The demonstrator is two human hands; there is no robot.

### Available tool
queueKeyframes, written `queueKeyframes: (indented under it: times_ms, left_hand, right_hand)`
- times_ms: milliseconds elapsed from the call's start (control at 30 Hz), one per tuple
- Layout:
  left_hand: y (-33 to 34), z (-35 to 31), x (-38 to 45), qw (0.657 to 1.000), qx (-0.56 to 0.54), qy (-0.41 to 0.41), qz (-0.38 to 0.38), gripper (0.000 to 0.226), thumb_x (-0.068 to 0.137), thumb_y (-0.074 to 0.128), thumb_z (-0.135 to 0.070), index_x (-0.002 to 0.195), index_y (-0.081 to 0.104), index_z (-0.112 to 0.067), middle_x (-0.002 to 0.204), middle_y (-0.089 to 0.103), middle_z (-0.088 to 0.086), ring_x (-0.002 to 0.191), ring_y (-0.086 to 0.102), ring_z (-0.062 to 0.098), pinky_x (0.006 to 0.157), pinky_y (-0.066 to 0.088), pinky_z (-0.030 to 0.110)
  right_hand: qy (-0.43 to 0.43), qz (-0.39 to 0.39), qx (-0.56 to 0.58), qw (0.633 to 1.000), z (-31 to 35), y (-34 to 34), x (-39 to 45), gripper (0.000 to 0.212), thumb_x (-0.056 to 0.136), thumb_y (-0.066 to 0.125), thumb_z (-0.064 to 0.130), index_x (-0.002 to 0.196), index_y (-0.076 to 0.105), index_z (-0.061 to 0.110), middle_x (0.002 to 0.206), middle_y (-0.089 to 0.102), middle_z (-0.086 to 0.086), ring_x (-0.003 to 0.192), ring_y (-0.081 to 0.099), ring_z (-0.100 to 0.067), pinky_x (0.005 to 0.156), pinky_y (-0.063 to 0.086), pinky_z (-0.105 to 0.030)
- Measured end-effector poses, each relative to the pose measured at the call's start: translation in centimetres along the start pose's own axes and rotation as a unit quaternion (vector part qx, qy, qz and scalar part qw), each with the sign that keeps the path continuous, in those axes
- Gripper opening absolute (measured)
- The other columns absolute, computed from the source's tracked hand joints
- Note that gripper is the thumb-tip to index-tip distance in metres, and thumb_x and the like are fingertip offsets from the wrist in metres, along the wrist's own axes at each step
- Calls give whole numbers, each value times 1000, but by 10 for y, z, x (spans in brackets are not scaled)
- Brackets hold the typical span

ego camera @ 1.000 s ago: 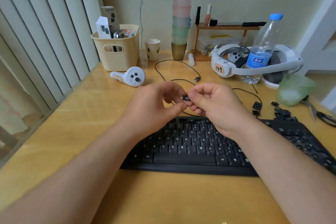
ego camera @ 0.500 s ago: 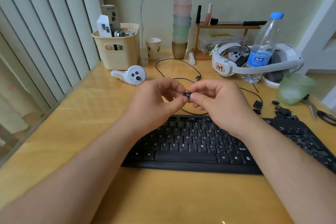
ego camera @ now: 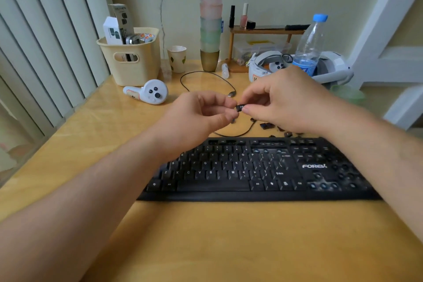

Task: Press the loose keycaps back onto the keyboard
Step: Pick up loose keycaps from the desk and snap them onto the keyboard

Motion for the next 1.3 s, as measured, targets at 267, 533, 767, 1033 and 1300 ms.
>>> queueKeyframes:
  times_ms: [267, 533, 767, 1033, 1300]
  left_hand:
    - [12, 14, 16, 960, 272, -61, 22, 21, 97, 67, -22, 107, 75, -38, 99, 68, -27, 92, 60, -7, 84, 47, 19]
    - [43, 9, 42, 946, 292, -118, 78, 11, 97, 67, -38, 97, 78, -35, 99, 72, -13, 92, 63, 4, 73, 45, 21]
    - [50, 15, 46, 948, 286, -125, 60, 15, 91, 73, -48, 90, 79, -34, 92, 73, -13, 90, 64, 6, 72, 47, 25]
    - [59, 13, 46, 946, 294, -133, 40, 35, 83, 77, -64, 95, 77, -31, 87, 71, -9, 84, 64, 7, 63, 46, 25]
    - [62, 14, 50, 942, 304, -136, 38, 26, 81, 82, -57, 90, 78, -33, 88, 73, -10, 83, 63, 4, 61, 44, 24]
  right_hand:
    - [129, 120, 25, 984, -70, 30, -28, 3, 85, 82, 36, 84, 79, 38, 76, 70, 23, 73, 63, 0, 61, 44, -16]
    - [171, 148, 150, 962, -76, 42, -23, 7, 83, 85, 25, 77, 82, 25, 78, 76, 14, 68, 65, 4, 72, 49, -22]
    - [141, 157, 87, 974, -74, 38, -21, 7, 83, 84, 32, 77, 81, 32, 80, 74, 21, 79, 67, -4, 79, 57, -29]
    - [95, 181, 7, 979, -70, 33, -17, 5, 87, 80, 35, 83, 78, 34, 82, 73, 14, 79, 66, -8, 74, 55, -30]
    - [78, 207, -43, 974, -64, 33, -8, 9, 86, 79, 37, 78, 77, 35, 73, 69, 19, 71, 61, -4, 63, 46, -25]
Point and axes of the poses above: each hand's wrist, its own x-axis towards the middle knuckle, its own y-axis out of the palm, z = x × y, the point moved 3 cm from there along x, towards the middle knuckle
